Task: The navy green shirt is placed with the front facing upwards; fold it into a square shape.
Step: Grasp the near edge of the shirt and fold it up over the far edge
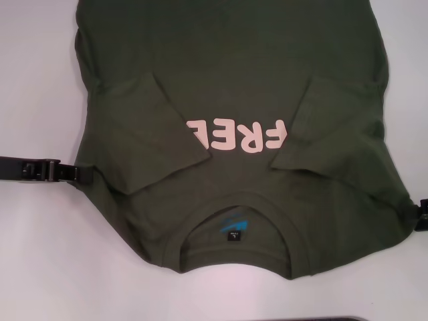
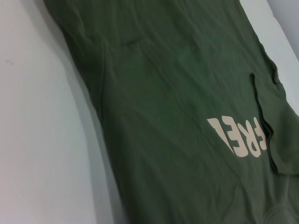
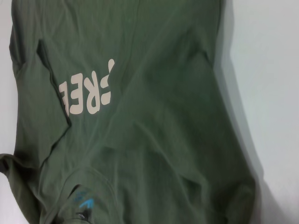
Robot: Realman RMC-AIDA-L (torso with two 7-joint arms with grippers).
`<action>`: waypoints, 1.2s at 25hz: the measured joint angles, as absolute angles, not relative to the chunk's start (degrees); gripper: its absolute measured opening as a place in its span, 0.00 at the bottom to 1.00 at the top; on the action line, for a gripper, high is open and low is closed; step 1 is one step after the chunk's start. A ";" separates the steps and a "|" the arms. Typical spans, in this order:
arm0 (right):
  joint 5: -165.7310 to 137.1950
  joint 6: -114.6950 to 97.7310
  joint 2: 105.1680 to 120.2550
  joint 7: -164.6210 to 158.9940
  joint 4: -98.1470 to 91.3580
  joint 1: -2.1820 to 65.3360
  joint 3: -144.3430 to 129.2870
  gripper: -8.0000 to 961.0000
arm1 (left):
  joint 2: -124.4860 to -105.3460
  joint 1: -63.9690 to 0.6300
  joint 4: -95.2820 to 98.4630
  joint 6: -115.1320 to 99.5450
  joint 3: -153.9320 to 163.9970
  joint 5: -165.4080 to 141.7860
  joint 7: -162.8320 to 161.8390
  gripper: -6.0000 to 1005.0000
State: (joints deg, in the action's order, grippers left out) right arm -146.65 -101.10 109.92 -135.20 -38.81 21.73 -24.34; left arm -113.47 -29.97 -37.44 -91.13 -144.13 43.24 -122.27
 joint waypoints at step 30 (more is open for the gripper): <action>-149.86 -101.09 110.46 -136.24 -38.22 23.73 -24.84 0.09 | -113.47 -29.99 -37.44 -91.00 -144.23 43.24 -121.32 0.04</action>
